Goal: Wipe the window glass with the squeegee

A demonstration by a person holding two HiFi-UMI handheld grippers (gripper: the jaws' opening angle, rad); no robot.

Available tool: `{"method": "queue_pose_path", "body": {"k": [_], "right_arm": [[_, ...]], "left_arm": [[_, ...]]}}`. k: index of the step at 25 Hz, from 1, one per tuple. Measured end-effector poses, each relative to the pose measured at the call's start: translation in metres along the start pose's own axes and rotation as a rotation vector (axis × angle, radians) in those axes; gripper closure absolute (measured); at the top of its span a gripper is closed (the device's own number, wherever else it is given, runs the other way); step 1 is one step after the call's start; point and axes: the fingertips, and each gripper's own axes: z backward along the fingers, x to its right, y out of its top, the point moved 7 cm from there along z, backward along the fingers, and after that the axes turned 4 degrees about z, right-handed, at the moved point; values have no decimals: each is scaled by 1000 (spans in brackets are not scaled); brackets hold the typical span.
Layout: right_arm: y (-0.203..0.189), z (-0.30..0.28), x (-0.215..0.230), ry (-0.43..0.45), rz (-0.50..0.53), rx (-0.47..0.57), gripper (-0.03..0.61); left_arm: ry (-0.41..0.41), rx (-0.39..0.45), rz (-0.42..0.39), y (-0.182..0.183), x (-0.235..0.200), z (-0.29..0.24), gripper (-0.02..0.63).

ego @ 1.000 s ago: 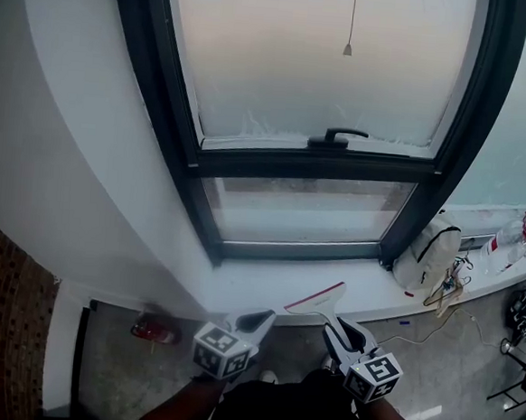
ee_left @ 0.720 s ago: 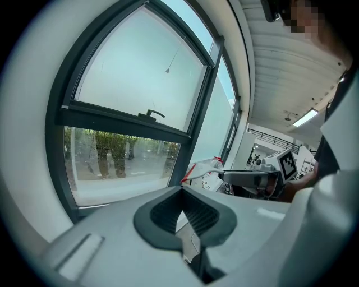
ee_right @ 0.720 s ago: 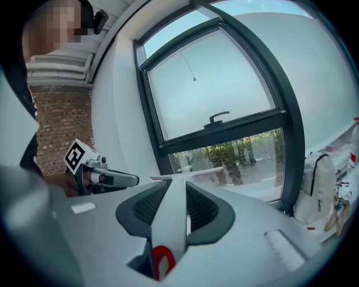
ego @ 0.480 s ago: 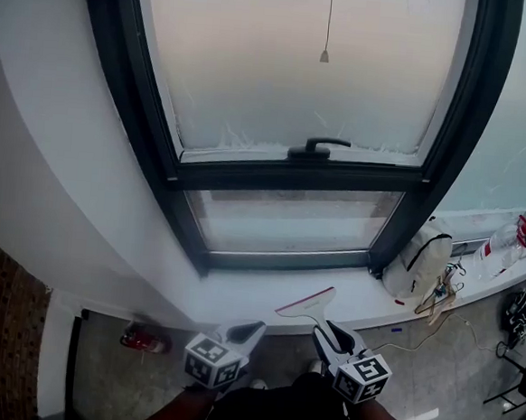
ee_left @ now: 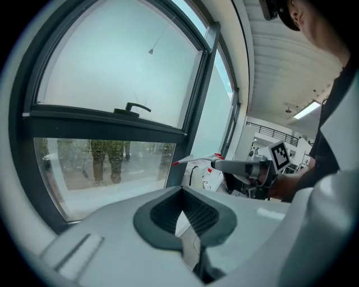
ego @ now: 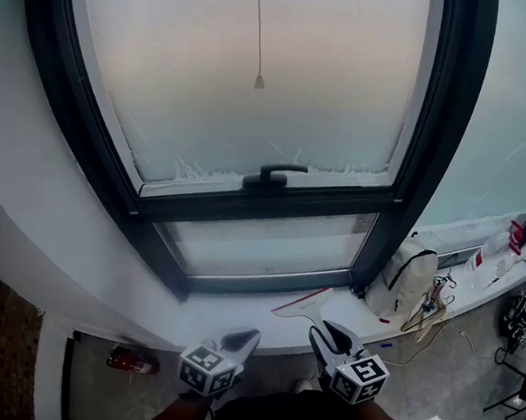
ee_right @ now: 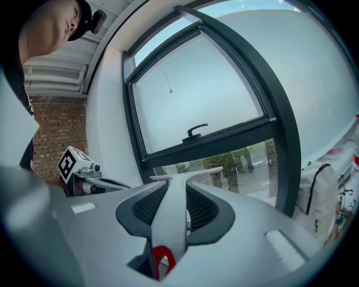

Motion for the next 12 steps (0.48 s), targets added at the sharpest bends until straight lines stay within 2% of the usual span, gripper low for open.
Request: {"method": "queue_pose_path", "body": {"k": [5,12], "right_arm": [[14,11,55,-17,11,20,448],[37,22,109,1,32,87,449]], "left_arm": [[3,38,-29,29,9,-50,614],[47,43,-33,50,25,-98,614]]}}
